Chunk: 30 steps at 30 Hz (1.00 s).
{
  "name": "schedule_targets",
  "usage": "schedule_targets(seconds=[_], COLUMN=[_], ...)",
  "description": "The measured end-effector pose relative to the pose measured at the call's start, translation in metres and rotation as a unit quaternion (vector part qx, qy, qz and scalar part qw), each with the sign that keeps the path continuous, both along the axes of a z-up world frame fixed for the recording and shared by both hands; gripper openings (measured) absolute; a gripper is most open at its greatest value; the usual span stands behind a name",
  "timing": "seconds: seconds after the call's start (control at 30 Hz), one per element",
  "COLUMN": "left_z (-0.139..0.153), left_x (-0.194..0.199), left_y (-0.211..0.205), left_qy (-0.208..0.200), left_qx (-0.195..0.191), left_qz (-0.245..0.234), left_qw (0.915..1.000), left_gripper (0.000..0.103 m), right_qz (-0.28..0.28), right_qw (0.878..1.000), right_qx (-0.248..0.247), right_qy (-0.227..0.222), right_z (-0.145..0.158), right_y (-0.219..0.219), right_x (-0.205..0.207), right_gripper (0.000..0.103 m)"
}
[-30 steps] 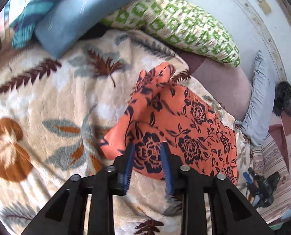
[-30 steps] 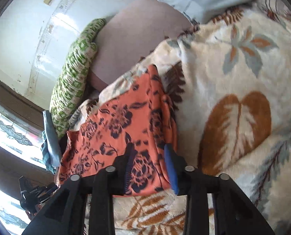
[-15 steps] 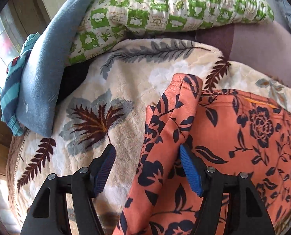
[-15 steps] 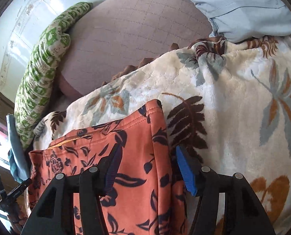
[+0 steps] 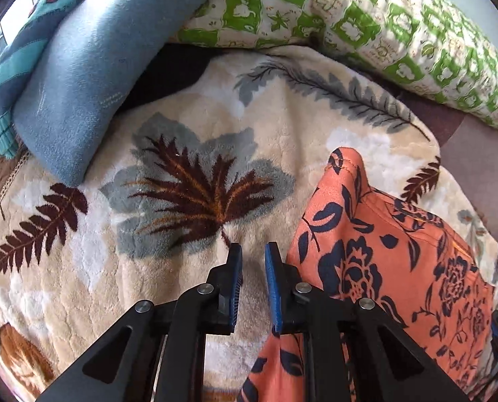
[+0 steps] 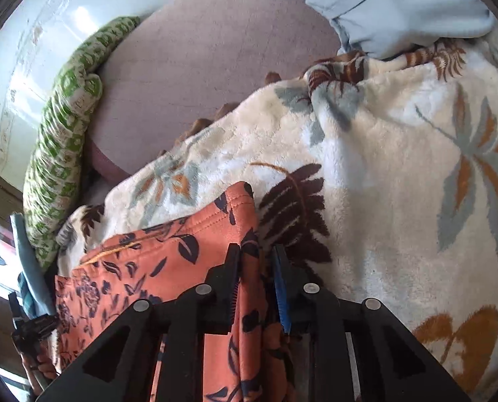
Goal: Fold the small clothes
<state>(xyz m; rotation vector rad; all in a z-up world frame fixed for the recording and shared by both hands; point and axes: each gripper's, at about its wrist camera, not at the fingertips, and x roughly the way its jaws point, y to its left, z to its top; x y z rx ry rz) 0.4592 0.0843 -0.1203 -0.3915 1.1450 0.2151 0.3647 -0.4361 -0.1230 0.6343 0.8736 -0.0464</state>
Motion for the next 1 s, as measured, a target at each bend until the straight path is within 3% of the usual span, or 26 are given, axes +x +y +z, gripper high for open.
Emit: schedule_targets(seconds=[0.17,0.27,0.4,0.63,0.77,0.9,1.0], left_z=[0.019,0.021,0.022,0.029,0.022,0.022,0.024], left_x=[-0.050,-0.078,-0.126,-0.196,-0.213,-0.226,-0.235], left_y=[-0.005,-0.020,-0.043,-0.058,-0.044,-0.036,-0.035], left_qy=[-0.029,-0.025,-0.015,-0.006,0.023,0.014,0.005], left_qx=[-0.025,-0.025,-0.055,-0.067,-0.108,-0.093,-0.068], left_qz=[-0.013,-0.032,-0.050,-0.073,-0.059,-0.048,-0.047], left_qw=[0.9992,0.9989,0.9971,0.9951,0.9921,0.9944,0.9966], left_gripper=[0.027,0.034,0.039,0.051,0.051,0.051,0.051], right_qz=[0.002,0.015,0.047,0.110,0.132,0.152,0.155], right_qw=[0.999,1.000,0.999,0.992,0.984,0.980,0.977], right_qx=[0.023,0.017,0.000,-0.061,-0.108,-0.114,-0.125], right_qy=[-0.026,-0.008,0.014,0.028,0.044,0.067,0.082], right_z=[0.017,0.016,0.015,0.019,0.009,-0.011,-0.026], right_y=[0.001,0.014,0.037,0.094,0.125,0.149,0.159], right_x=[-0.057,-0.087,-0.126,-0.170,-0.178,-0.185,-0.189], right_gripper=[0.039,0.046,0.050,0.068,0.070,0.070,0.077])
